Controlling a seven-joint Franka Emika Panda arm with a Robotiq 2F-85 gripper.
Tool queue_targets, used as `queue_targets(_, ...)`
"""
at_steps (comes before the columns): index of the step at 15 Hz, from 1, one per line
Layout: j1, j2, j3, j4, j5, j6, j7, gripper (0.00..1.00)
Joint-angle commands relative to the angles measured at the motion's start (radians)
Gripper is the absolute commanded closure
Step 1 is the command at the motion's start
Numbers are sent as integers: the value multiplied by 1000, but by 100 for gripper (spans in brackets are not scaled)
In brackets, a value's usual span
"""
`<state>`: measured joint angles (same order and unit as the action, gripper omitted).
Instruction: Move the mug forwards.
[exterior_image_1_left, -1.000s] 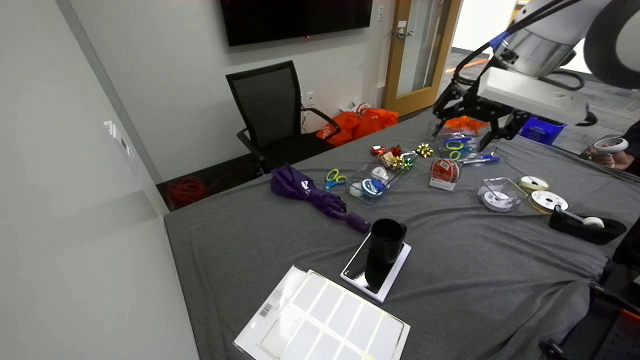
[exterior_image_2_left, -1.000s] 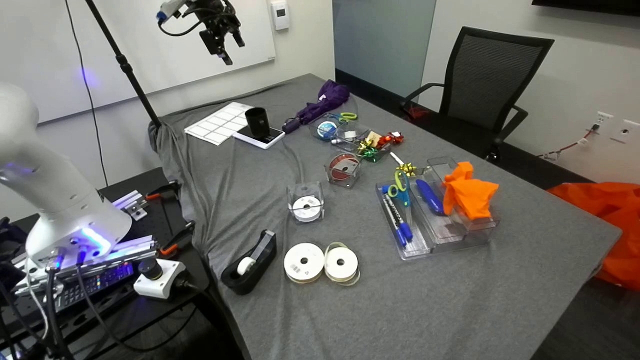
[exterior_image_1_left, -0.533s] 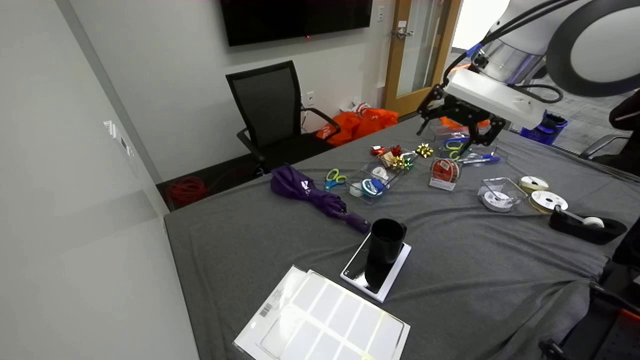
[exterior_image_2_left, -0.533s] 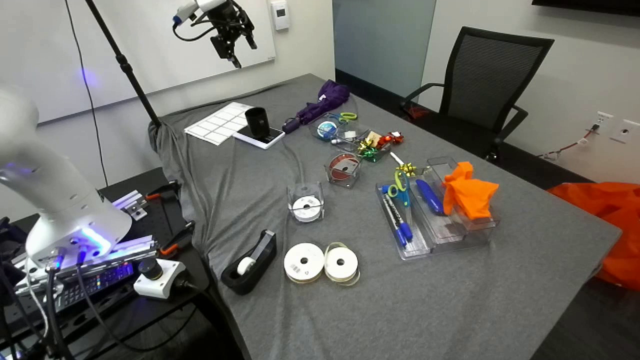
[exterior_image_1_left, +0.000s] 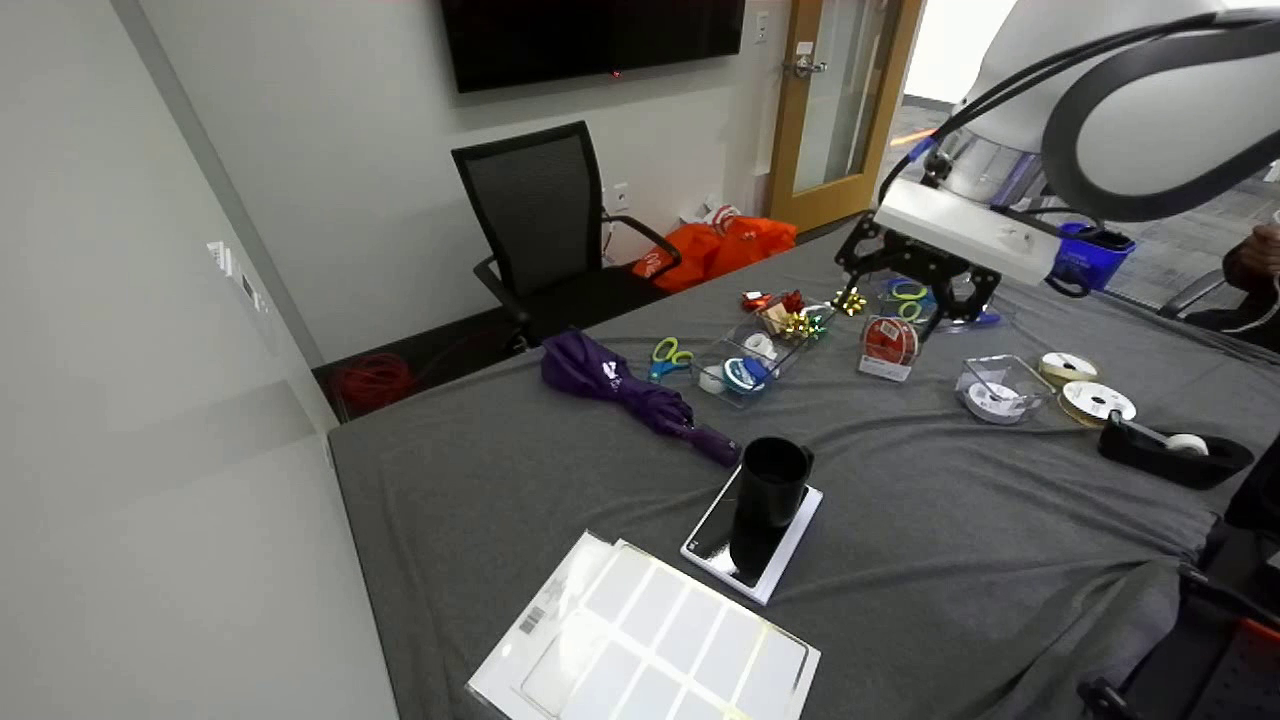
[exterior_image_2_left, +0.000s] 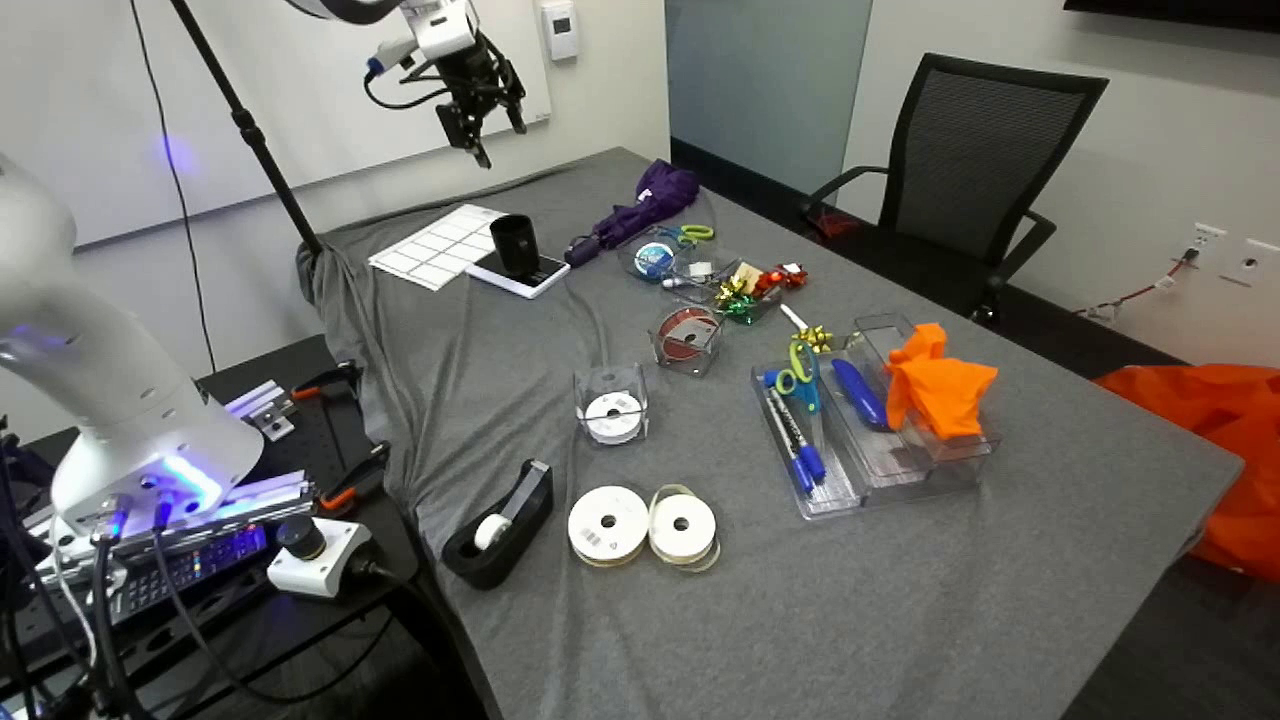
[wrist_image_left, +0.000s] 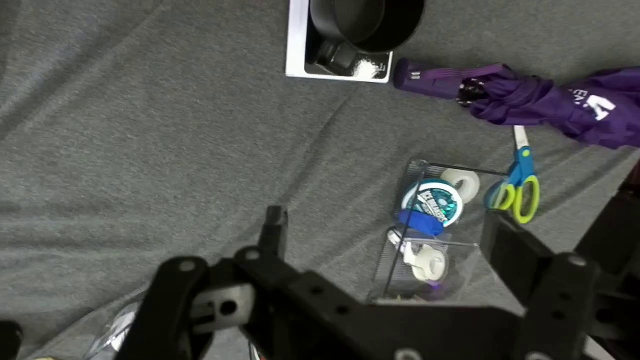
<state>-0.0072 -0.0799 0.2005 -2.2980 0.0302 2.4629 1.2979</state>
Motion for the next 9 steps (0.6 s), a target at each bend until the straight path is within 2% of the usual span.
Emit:
queue_targets(1, 35, 141, -48, 84, 109, -32, -9, 0)
queue_targets(7, 51, 326, -67, 197, 397, -11, -46, 0)
queue_targets(9, 54, 378, -71, 230, 444, -9, -36, 0)
